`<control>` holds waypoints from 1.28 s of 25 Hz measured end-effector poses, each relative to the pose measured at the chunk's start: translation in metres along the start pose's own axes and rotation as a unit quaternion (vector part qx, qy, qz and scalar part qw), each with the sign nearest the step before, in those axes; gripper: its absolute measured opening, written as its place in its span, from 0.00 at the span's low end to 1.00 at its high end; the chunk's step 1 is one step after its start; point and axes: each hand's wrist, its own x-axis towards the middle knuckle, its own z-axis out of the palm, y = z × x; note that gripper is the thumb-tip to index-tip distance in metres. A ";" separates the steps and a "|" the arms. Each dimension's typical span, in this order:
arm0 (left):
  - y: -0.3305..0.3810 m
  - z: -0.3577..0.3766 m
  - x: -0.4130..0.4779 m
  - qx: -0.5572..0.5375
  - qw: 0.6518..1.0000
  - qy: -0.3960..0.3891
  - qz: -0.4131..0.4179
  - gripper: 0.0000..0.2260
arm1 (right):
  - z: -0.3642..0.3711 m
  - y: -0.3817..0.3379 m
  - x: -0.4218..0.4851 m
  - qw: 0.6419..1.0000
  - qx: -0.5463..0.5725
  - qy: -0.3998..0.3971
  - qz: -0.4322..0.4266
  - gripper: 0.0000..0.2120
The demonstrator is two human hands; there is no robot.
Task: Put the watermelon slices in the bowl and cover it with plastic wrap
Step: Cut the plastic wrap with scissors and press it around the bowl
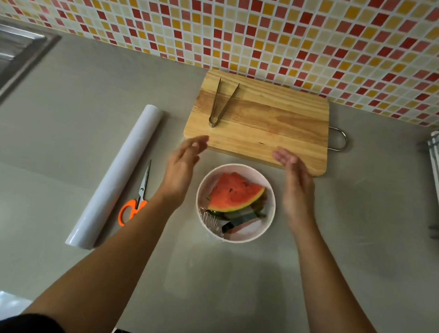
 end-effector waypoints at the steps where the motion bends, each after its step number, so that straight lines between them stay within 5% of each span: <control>1: -0.001 0.002 -0.008 0.012 0.996 -0.081 0.019 0.15 | 0.005 -0.001 -0.005 0.998 0.009 -0.064 -0.017 0.17; 3: -0.001 0.013 -0.015 0.037 0.985 -0.168 -0.027 0.21 | 0.017 0.003 -0.010 0.990 0.016 -0.141 0.002 0.26; 6: 0.005 0.020 -0.008 -0.033 0.963 -0.213 -0.164 0.32 | 0.024 0.006 -0.006 0.981 0.051 -0.156 0.099 0.35; 9: 0.009 0.020 0.000 0.009 0.946 -0.254 -0.199 0.37 | 0.024 0.008 -0.001 0.970 0.045 -0.163 0.173 0.40; 13: 0.018 0.028 0.002 0.135 0.944 -0.215 -0.208 0.44 | 0.025 0.011 0.000 0.978 -0.058 -0.104 0.173 0.47; 17: 0.031 0.037 0.003 0.263 0.935 -0.156 -0.181 0.57 | 0.022 0.016 -0.005 0.983 -0.029 -0.051 0.171 0.45; 22: 0.028 0.040 0.000 0.381 0.913 -0.067 -0.129 0.43 | 0.026 0.012 -0.011 0.976 -0.076 0.010 0.206 0.50; 26: 0.021 0.034 -0.008 0.494 0.869 -0.003 -0.023 0.41 | 0.034 -0.002 -0.017 0.953 -0.189 0.092 0.218 0.40; 28: 0.020 0.026 -0.005 0.439 0.898 -0.008 -0.027 0.42 | 0.034 0.000 -0.021 0.941 -0.196 0.128 0.244 0.40; 30: 0.014 0.010 -0.006 0.205 0.974 0.011 -0.090 0.44 | 0.029 0.007 -0.020 0.942 -0.150 0.153 0.259 0.41; 32: -0.005 0.004 -0.028 0.011 0.989 0.103 -0.104 0.38 | 0.025 0.011 -0.019 0.973 -0.010 0.121 0.197 0.35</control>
